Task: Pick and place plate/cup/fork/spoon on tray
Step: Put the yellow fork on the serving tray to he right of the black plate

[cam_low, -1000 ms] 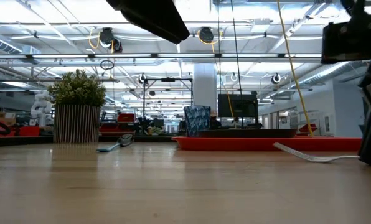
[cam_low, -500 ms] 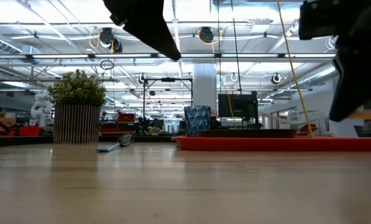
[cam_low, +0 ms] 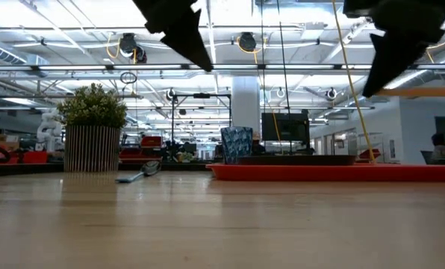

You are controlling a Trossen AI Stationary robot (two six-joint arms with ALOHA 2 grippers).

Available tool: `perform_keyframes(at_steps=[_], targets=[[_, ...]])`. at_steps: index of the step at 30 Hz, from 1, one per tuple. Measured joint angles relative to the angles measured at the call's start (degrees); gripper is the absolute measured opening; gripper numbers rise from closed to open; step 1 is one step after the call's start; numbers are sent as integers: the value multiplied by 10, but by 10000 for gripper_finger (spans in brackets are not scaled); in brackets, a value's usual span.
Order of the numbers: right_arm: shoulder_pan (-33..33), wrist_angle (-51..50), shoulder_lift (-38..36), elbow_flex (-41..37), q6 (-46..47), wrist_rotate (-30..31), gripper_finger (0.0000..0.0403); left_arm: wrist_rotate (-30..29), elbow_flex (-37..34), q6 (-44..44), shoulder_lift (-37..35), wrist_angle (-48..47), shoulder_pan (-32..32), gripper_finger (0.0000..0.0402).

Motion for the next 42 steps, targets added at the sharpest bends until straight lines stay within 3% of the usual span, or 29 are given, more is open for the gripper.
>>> perform_keyframes(at_steps=[6,19,30,42], targets=[[-40,-2,-71,-23,-21,41,19,1,0,0,-28,-20,21,257],[-162,7,-190,-95,-28,43,23,1,-1,67,-38,-19,44,257],[-289,16,-209,-157,-20,43,22,1,-1,98,-38,-18,77,257],[-415,137,-209,-222,-54,39,24,1,-1,128,-38,-18,92,257]])
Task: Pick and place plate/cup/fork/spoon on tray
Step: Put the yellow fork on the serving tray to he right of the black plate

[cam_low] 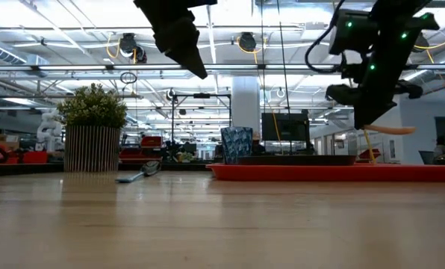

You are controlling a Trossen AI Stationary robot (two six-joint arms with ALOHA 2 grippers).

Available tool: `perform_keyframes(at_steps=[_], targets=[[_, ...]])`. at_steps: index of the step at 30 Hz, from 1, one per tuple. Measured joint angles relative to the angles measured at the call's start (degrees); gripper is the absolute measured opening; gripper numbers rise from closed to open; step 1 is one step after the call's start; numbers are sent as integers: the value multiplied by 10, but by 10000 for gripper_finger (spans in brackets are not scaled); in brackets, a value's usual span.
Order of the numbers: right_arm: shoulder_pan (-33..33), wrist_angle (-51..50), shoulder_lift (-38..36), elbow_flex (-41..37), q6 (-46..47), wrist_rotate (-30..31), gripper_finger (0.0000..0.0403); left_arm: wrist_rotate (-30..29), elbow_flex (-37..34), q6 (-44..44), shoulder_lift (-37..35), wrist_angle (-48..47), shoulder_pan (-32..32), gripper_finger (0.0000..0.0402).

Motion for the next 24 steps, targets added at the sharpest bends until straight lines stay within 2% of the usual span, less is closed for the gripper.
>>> perform_keyframes(at_steps=[10,17,24], targets=[[-87,91,0,-46,-34,-2,24,0,0,7,0,0,1,257],[-133,193,0,-90,-81,-43,24,0,0,7,0,0,1,257],[-168,226,0,-117,-103,-61,24,0,0,4,0,0,1,257]])
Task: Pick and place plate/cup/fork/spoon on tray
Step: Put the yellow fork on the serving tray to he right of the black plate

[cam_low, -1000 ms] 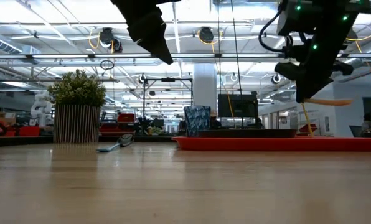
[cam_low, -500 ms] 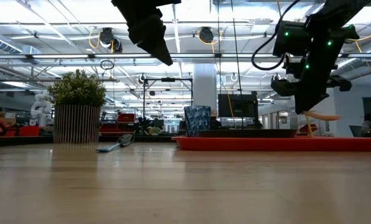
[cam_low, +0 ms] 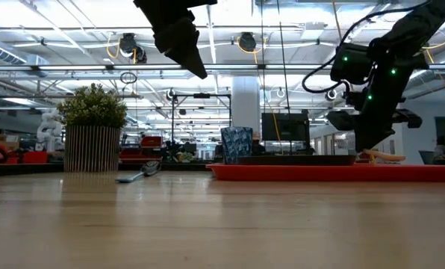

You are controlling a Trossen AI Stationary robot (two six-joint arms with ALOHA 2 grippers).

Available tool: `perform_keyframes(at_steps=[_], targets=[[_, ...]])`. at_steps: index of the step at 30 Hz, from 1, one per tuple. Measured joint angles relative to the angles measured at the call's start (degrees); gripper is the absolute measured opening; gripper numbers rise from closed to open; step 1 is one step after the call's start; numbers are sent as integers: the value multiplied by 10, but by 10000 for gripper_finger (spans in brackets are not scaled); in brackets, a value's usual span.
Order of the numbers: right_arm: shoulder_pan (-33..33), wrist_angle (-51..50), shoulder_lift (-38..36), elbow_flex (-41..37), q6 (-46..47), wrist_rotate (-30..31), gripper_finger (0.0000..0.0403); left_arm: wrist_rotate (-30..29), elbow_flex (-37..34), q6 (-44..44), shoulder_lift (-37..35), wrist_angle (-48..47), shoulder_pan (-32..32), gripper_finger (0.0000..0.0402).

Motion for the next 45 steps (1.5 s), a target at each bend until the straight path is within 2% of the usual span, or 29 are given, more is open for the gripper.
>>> perform_keyframes(at_steps=[9,28,40,45], targets=[[-23,79,1,-44,-12,-46,25,0,0,0,0,1,0,257],[-28,103,2,-56,-25,-57,25,0,0,6,0,11,0,257],[-45,155,56,-55,-37,-60,25,0,0,9,0,13,0,257],[-58,172,73,-55,-48,-80,25,0,0,9,0,13,0,257]])
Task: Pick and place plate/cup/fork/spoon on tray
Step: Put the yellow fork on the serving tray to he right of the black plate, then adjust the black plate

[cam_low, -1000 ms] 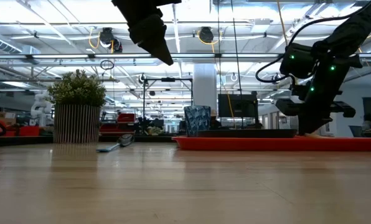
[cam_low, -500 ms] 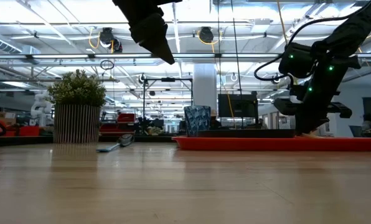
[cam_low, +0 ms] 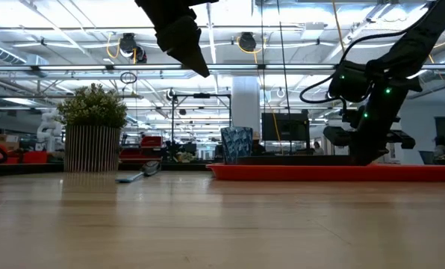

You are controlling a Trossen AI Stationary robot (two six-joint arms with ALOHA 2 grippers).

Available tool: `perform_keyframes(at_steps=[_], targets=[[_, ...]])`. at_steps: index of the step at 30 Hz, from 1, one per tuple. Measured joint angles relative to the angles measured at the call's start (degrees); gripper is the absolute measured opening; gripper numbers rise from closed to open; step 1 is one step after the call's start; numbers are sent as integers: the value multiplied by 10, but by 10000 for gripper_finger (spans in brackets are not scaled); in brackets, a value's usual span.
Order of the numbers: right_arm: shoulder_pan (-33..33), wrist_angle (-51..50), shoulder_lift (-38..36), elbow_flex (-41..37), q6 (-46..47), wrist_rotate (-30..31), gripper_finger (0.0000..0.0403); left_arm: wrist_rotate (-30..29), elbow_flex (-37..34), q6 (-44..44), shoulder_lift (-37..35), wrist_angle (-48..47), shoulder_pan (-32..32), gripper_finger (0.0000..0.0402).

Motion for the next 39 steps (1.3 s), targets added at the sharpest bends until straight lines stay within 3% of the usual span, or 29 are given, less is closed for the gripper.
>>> perform_keyframes(at_steps=[8,25,32,39], targets=[[-3,9,6,0,-5,-8,34,0,0,0,0,0,0,257],[-3,34,3,0,-18,7,129,0,0,0,0,0,0,257],[5,7,-59,0,-36,-12,132,0,0,0,0,-1,0,257],[22,-124,-142,0,-34,-40,132,4,0,-4,0,-1,0,257]])
